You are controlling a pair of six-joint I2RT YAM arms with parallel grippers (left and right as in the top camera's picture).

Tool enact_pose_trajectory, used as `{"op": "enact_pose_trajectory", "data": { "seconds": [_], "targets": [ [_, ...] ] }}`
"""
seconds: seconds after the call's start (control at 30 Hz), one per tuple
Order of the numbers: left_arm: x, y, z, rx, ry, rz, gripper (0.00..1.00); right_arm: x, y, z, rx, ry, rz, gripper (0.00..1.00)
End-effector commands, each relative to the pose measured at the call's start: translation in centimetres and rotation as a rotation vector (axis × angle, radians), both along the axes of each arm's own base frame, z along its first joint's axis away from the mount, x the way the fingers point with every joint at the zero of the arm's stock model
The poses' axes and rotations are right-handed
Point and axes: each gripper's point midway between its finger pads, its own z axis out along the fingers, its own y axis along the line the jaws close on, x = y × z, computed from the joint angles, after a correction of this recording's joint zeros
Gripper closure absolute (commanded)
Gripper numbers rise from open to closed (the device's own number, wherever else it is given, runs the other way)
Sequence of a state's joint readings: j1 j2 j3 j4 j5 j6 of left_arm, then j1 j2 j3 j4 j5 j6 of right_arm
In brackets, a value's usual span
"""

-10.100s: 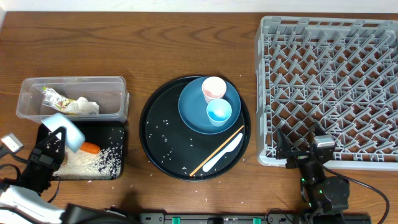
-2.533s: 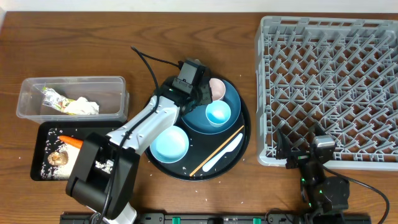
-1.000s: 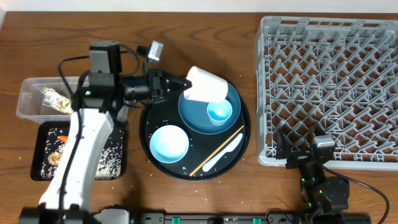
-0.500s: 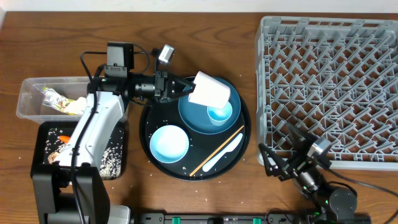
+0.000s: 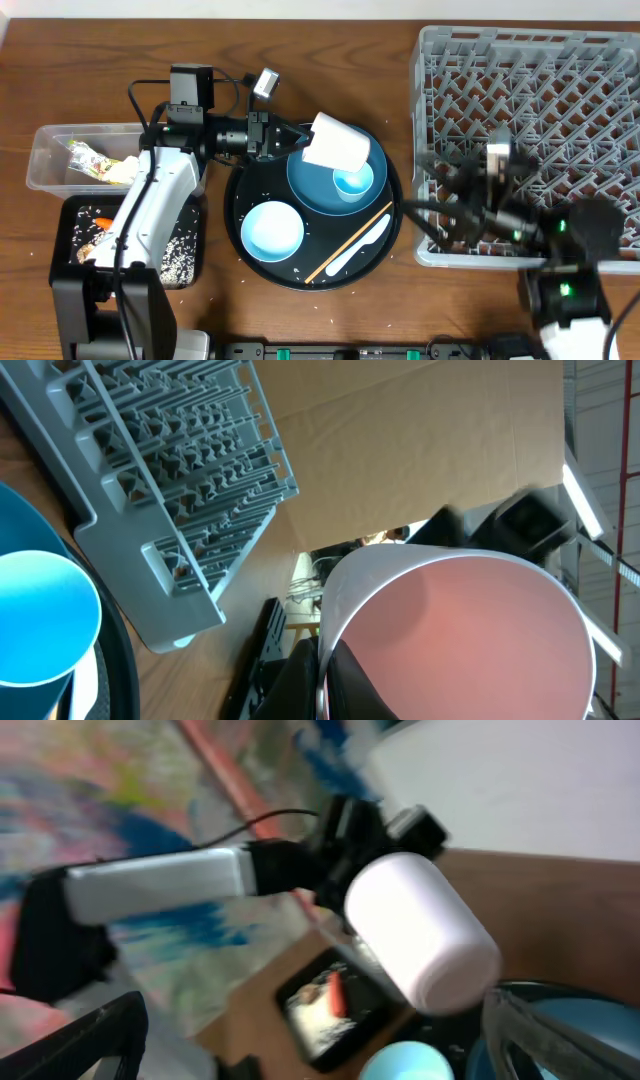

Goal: Sort waste into correct bins and load items into the dishwasher rack
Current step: 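Reach right gripper to the pink cup and grasp it from the left gripper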

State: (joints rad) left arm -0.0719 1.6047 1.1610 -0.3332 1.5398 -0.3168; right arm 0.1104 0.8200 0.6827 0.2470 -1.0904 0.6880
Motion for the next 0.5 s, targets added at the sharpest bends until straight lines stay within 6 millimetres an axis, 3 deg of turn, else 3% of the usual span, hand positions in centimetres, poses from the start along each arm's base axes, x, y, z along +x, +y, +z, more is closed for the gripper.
{"op": "enact_pose_trajectory", "data": {
  "seconds": [0.0, 0.27, 0.47],
  "targets": [
    [0.1, 0.1, 0.9, -0.019, -0.021, -0.01, 0.94, 0.7, 0.7, -0.5, -0.001, 0.127, 0.135, 0.01],
    [0.2, 0.1, 1.0, -0.021, -0.047, -0.01, 0.94, 4.9, 2.1, -5.0, -0.009, 0.238, 0.183, 0.01],
    [0.2, 0.1, 1.0, -0.02, -0.048, -0.01, 0.94, 6.5, 2.8, -5.2, -0.005, 0.182, 0.145, 0.05]
  ]
}}
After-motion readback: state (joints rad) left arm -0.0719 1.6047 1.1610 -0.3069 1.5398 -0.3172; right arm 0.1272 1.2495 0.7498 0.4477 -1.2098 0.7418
